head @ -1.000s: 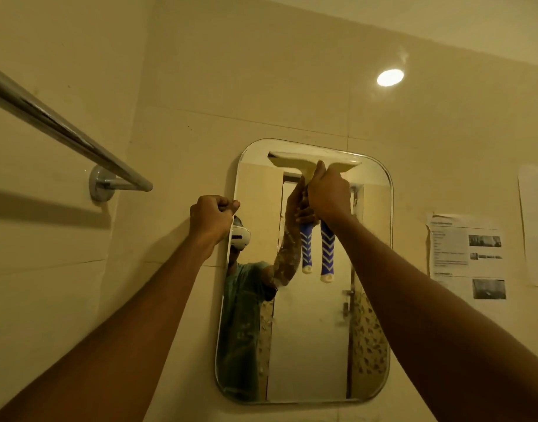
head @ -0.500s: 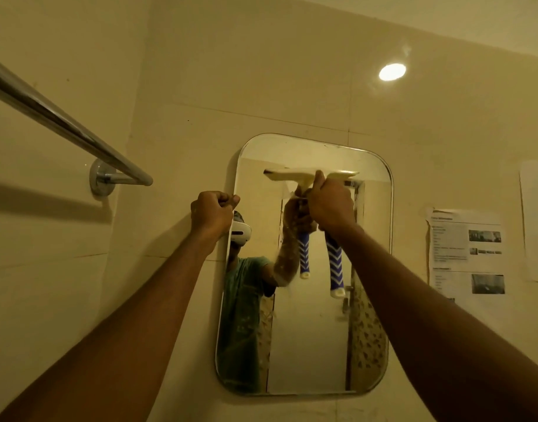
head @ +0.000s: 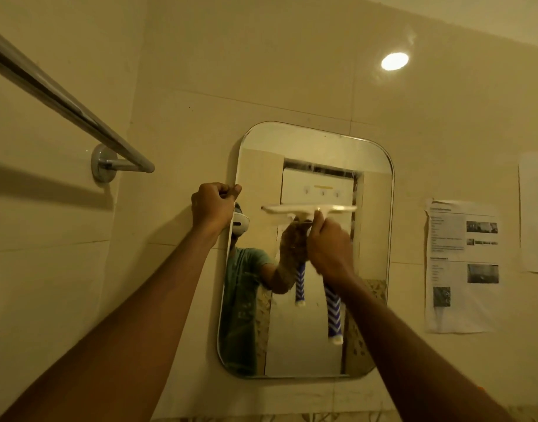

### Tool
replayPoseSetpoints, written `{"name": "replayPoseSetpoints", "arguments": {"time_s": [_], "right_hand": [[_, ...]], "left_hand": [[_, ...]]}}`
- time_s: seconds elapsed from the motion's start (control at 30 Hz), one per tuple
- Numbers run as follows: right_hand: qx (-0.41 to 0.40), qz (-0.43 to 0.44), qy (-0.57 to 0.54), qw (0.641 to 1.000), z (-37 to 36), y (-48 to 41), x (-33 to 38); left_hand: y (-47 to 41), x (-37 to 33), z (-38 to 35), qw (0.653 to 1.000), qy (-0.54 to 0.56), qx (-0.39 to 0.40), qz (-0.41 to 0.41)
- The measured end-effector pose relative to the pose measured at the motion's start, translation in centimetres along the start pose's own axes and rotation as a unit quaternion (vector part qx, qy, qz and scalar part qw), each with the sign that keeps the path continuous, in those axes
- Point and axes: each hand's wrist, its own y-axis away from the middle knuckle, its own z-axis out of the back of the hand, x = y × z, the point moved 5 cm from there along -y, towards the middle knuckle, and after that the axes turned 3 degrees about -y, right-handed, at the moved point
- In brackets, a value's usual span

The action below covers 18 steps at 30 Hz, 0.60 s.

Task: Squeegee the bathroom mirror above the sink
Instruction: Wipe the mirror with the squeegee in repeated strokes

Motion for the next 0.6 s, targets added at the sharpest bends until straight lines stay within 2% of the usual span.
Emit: {"name": "replayPoseSetpoints", "arguments": {"time_s": [0.1, 0.2, 0.47, 0.6], "right_hand": [[-0.025, 0.022, 0.004, 0.999, 0.7, -2.6, 1.3], [-0.027, 0.002, -0.004, 1.0, -0.4, -1.6, -0.2], [0.009, -0.057, -0.022, 0.998, -3.4, 10.3, -6.1], [-0.016, -0.052, -0.014, 0.998, -2.5, 6.4, -4.2]], "left_hand": [[0.7, 0.7, -0.1, 1.0, -0.007, 0.007, 0.003], [1.2, 1.5, -0.1, 1.0, -0.007, 0.018, 0.011], [3.5, 3.1, 0.0, 0.999, -0.043, 0.024, -0.008], [5.0, 4.3, 0.0, 0.998, -0.059, 0.03, -0.012]]}}
